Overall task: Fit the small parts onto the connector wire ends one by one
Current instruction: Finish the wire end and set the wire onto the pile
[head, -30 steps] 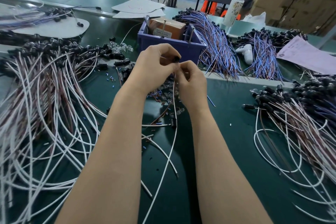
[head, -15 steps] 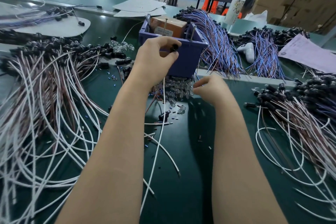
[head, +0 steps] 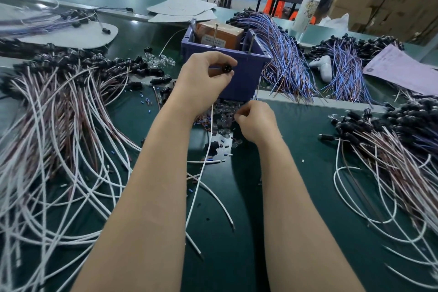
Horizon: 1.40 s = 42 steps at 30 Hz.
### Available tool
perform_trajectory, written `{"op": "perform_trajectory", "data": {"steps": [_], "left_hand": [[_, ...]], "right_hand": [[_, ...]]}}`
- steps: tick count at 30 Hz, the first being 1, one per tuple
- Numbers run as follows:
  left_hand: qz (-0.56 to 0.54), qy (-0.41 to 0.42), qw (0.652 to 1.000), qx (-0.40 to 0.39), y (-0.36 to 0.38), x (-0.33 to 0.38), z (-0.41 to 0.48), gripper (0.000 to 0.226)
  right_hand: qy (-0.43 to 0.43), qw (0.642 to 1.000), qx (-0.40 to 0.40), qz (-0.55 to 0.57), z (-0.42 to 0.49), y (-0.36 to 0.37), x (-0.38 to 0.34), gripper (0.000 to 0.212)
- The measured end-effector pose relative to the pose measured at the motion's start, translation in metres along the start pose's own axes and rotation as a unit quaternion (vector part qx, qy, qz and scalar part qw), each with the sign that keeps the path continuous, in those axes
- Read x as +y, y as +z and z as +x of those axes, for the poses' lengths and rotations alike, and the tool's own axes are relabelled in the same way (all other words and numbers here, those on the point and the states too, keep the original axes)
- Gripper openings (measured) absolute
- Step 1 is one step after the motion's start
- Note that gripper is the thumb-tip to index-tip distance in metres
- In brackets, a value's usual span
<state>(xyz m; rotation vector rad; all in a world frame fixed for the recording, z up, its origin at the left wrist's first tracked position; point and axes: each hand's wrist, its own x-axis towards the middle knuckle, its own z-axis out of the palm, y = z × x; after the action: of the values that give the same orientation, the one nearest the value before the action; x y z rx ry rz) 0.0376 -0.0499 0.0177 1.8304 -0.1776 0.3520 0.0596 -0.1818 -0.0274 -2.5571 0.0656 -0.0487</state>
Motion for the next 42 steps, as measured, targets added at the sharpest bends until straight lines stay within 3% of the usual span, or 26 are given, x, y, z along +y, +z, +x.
{"op": "perform_trajectory", "data": {"steps": [3,6,9,15,19,30,42], "left_hand": [[0.003,-0.001,1.0,-0.002,0.0,-0.001,0.001,0.018],[0.024,0.001,1.0,-0.002,0.001,-0.002,0.001,0.019],[0.049,0.005,0.999,-0.009,0.002,-0.003,0.002,0.024],[0.075,0.011,0.997,-0.011,0.002,-0.003,0.002,0.026],[0.117,0.024,0.993,-0.009,0.002,-0.002,0.001,0.028],[0.192,0.043,0.98,-0.001,0.005,0.0,-0.001,0.03],[0.208,0.06,0.976,-0.008,0.005,0.006,-0.005,0.011]], "right_hand": [[-0.033,0.991,0.051,0.123,-0.001,-0.01,-0.004,0.014],[-0.088,0.94,0.066,0.323,-0.009,-0.031,-0.016,0.007],[-0.15,0.904,0.073,0.393,-0.013,-0.05,-0.025,0.014],[-0.184,0.946,0.095,0.248,-0.019,-0.055,-0.033,0.015],[-0.197,0.951,0.128,0.201,-0.019,-0.055,-0.034,0.009],[-0.192,0.954,0.158,0.168,-0.021,-0.052,-0.036,0.006],[-0.17,0.96,0.148,0.163,-0.019,-0.054,-0.034,0.005]]}}
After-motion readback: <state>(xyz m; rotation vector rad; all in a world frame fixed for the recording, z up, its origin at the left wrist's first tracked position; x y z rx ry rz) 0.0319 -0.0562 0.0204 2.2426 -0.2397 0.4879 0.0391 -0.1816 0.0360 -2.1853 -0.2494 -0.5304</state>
